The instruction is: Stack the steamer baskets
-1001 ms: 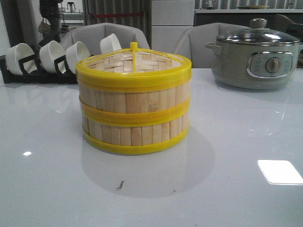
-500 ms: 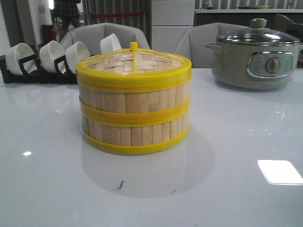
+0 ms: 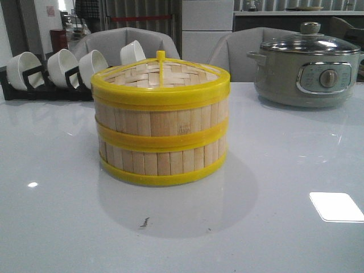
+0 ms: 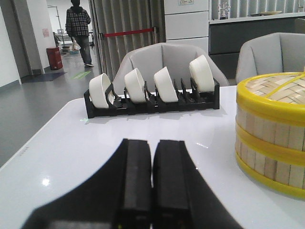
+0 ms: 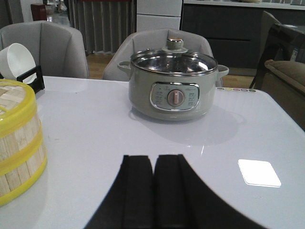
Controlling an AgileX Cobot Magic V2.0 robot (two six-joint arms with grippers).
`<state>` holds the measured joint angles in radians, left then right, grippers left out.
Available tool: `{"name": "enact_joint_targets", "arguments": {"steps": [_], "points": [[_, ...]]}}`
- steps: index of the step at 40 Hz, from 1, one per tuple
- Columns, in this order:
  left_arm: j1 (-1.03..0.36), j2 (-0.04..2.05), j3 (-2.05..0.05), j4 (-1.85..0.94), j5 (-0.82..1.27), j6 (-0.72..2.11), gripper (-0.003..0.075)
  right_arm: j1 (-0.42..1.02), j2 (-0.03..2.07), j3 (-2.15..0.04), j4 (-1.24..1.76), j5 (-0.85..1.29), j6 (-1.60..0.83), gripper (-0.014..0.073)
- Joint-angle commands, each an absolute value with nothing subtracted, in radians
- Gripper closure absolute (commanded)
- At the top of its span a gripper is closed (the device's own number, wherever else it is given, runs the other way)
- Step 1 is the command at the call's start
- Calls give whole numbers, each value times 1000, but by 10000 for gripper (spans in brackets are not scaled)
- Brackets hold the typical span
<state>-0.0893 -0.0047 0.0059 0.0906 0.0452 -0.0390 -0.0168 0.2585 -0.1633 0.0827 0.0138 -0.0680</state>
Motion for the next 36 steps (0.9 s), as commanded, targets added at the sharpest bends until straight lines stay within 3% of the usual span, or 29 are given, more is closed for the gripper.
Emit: {"name": "enact_joint_targets", "arguments": {"steps": [1,8,14,36], "points": [[-87,-18,7,90,-30,-47,636,-22,207,-130,73,-79,-76,544],[-87,-18,7,90,-30,-47,636,-22,64,13,134,-82,-72,544],[-87,-18,7,90,-30,-47,636,-22,-32,15,132,41,-73,544],[-87,-18,7,90,-30,-47,636,-22,-32,15,127,38,-73,544]]}}
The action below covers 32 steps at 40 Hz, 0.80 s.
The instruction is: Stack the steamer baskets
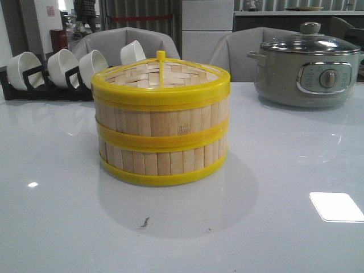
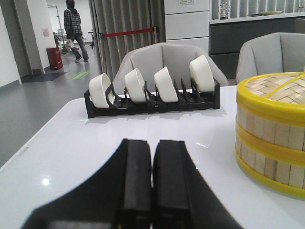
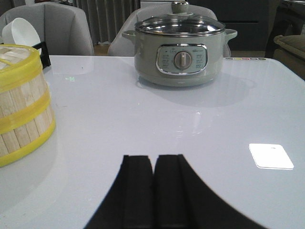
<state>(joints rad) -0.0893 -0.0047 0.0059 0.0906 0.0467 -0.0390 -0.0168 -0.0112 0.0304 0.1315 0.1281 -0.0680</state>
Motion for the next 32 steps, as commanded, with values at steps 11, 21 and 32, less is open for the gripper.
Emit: {"name": "enact_joint_targets", "arguments": {"steps": [11,21,32], "points": [[-87,-18,7,90,-30,-47,636,-22,-31,15,141,33,-87,544],[-87,-18,7,90,-30,-47,636,-22,-31,15,166,33,-125,544],[-87,-18,7,90,-30,-47,636,-22,-31,15,164,32,-125,544]]}}
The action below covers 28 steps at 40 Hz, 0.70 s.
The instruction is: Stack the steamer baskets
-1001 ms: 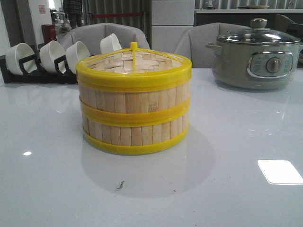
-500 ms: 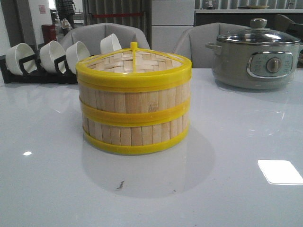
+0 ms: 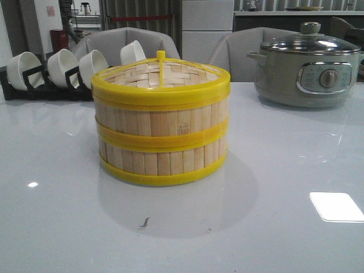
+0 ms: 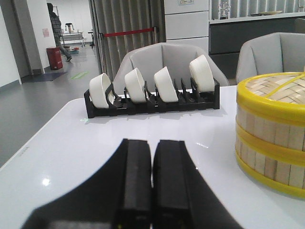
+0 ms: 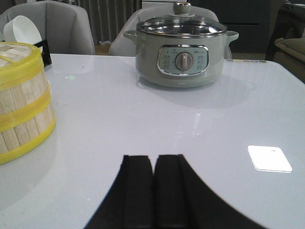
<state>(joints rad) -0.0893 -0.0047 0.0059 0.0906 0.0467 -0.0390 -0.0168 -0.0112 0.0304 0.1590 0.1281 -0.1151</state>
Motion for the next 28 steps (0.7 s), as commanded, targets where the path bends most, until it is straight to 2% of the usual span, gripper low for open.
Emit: {"name": "enact_joint_targets", "arguments": {"steps": [1,28], "points": [[-87,-18,7,90,-30,-47,636,-22,-31,15,164,32,-125,544],[-87,-18,7,90,-30,-47,636,-22,-31,15,164,63,-125,544]]}}
